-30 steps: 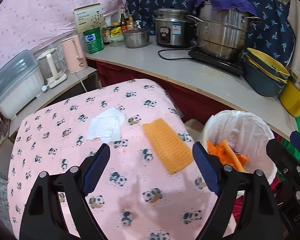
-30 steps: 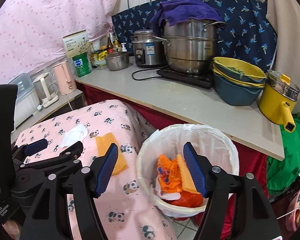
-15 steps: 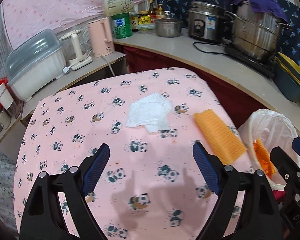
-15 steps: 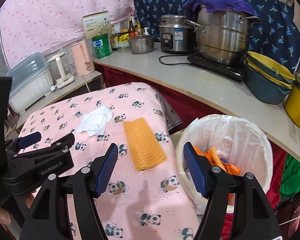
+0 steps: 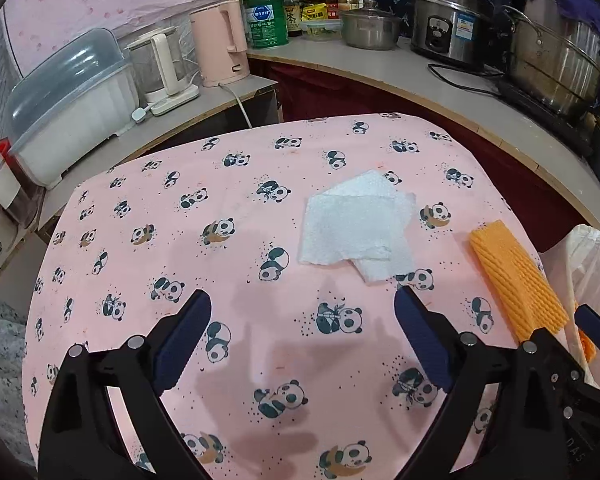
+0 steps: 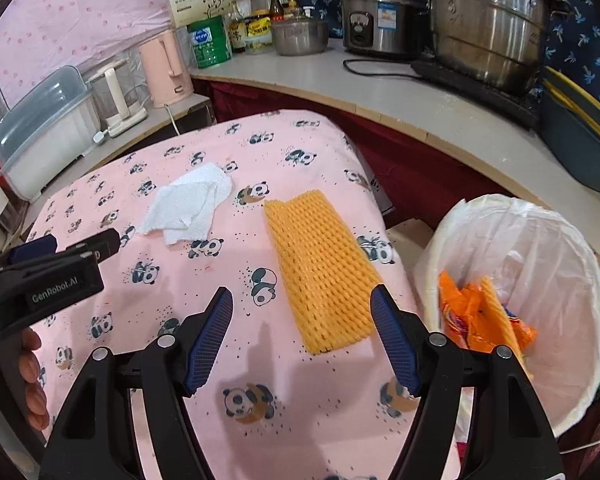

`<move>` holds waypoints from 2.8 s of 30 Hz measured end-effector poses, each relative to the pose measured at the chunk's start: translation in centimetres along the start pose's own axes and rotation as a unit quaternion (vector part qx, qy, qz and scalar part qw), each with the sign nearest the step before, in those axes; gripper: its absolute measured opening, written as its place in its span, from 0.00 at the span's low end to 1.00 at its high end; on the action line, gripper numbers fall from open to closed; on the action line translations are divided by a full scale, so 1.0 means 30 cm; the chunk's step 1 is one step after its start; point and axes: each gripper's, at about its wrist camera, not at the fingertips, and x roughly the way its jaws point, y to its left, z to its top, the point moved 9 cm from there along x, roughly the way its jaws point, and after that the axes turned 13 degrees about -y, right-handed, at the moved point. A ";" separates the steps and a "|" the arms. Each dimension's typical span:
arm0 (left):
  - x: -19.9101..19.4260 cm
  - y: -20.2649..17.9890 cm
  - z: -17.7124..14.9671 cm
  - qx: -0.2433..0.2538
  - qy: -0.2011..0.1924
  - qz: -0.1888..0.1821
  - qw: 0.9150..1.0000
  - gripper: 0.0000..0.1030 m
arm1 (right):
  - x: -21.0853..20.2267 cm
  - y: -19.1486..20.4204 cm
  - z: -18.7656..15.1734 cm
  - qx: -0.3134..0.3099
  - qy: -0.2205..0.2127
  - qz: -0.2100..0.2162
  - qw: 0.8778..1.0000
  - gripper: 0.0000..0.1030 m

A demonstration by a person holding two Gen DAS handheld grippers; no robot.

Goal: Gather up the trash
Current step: 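Grasp the white paper towel with the left tool while the right grasps the foam sleeve, then carry the paper towel and foam sleeve over the trash bin with both tools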

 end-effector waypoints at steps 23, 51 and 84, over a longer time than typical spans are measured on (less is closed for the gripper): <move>0.269 -0.157 -0.013 0.023 0.053 -0.074 0.996 0.13 | 0.190 -0.037 -0.003 -0.005 0.018 -0.031 0.999 0.14; -0.400 -0.311 0.123 0.025 -0.051 -0.115 0.992 0.08 | -0.482 -0.138 0.286 0.003 -0.144 -0.041 0.989 0.11; -0.640 -0.793 0.046 0.116 -0.074 -0.190 0.972 0.08 | -0.737 -0.580 0.160 0.072 -0.166 -0.122 0.976 0.11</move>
